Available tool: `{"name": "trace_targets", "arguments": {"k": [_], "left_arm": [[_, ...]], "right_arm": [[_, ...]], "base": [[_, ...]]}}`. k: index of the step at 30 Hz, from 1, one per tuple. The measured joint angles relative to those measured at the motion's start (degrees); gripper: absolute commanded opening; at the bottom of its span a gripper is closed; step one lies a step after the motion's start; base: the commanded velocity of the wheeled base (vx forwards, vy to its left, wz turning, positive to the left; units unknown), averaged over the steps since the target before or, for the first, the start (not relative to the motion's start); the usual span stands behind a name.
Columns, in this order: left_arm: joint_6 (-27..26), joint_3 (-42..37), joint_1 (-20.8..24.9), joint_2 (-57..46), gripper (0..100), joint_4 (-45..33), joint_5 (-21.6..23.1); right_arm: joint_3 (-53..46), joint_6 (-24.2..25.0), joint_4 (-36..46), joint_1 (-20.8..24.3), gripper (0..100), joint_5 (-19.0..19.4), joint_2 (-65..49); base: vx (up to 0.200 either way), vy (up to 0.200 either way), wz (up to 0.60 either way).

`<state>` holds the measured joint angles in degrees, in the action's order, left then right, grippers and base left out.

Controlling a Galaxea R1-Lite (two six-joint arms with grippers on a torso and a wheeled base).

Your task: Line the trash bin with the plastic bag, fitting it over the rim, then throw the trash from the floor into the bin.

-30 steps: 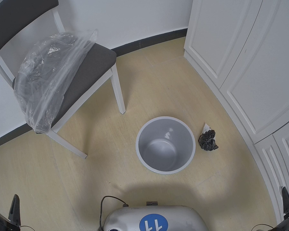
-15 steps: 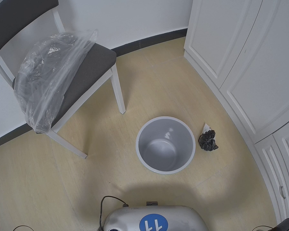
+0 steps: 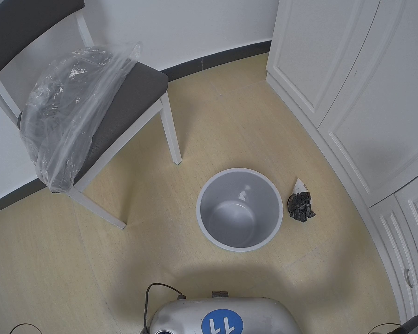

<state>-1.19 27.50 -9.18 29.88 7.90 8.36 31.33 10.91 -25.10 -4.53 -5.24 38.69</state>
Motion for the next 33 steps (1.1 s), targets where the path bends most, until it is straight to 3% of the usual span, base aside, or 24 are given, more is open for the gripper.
{"name": "trace_targets", "arguments": {"k": [7, 11, 16, 21, 28, 33], "left_arm": [[-1.05, 0.06, 0.87, 6.72, 100, 0.96, -0.07], [1.19, -0.02, 2.21, 10.34, 100, 4.96, -0.32], [6.61, -0.35, 2.99, 15.74, 100, 12.98, -2.01], [7.11, -2.40, 4.00, 19.63, 100, 16.87, -3.96], [5.97, -4.05, 9.31, 22.16, 100, 18.04, -11.40], [6.06, -5.13, 13.53, 24.86, 100, 22.39, -16.65]], "right_arm": [[0.41, 1.12, -0.51, 1.78, 100, -3.45, 4.69], [0.54, 1.38, -0.71, 3.83, 100, -6.96, 6.58], [0.63, 3.02, -1.78, 8.39, 100, -11.40, 9.29], [-0.16, 3.97, -2.46, 13.79, 100, -15.34, 12.02], [-1.01, 4.71, -3.63, 20.46, 100, -22.98, 15.54], [-2.61, 4.82, -8.86, 25.31, 100, -27.08, 18.71]], "base": [[0.000, 0.000, 0.00], [0.000, 0.000, 0.00], [0.000, 0.000, 0.00], [0.000, 0.000, 0.00], [0.000, 0.000, 0.00], [0.000, 0.000, 0.00]]}}
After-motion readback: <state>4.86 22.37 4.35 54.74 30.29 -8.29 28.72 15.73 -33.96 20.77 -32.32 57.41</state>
